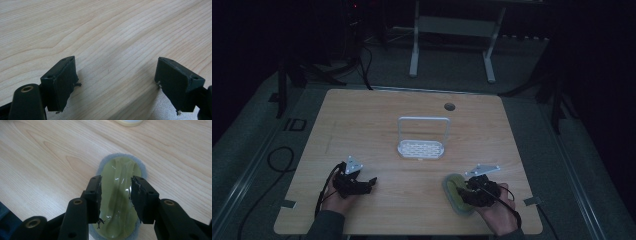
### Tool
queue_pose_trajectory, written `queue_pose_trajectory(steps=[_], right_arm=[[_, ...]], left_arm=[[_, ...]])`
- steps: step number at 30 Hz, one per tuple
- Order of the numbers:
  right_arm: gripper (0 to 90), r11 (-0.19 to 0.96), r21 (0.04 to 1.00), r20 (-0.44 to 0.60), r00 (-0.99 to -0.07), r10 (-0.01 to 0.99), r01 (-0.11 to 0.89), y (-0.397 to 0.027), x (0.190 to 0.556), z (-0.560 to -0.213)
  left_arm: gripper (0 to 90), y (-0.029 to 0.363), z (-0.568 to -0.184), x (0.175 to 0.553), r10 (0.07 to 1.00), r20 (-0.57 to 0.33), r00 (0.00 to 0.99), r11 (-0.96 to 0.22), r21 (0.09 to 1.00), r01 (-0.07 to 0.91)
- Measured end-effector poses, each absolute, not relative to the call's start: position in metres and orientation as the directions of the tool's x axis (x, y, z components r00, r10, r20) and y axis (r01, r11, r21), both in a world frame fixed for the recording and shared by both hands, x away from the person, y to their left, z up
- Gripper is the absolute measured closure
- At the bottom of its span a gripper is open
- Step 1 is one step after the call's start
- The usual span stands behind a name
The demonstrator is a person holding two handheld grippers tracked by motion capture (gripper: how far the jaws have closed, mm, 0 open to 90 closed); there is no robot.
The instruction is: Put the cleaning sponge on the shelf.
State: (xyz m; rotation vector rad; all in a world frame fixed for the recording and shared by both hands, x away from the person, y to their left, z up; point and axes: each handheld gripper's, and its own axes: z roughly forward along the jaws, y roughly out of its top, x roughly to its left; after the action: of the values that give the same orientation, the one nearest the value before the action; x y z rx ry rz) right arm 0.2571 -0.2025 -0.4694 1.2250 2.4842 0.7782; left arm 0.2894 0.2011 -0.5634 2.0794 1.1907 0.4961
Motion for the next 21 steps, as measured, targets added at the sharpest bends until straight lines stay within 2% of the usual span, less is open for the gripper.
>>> queue_pose_trajectory(steps=[21], right_arm=[[64.2,0.484,0.460,0.036,-0.561,0.827,0.744,-0.194,0.277,-0.464]], left_arm=[[17.9,0.201,-0.563,0.289,0.861,-0.007,0.509,-0.350,0.718,0.602]])
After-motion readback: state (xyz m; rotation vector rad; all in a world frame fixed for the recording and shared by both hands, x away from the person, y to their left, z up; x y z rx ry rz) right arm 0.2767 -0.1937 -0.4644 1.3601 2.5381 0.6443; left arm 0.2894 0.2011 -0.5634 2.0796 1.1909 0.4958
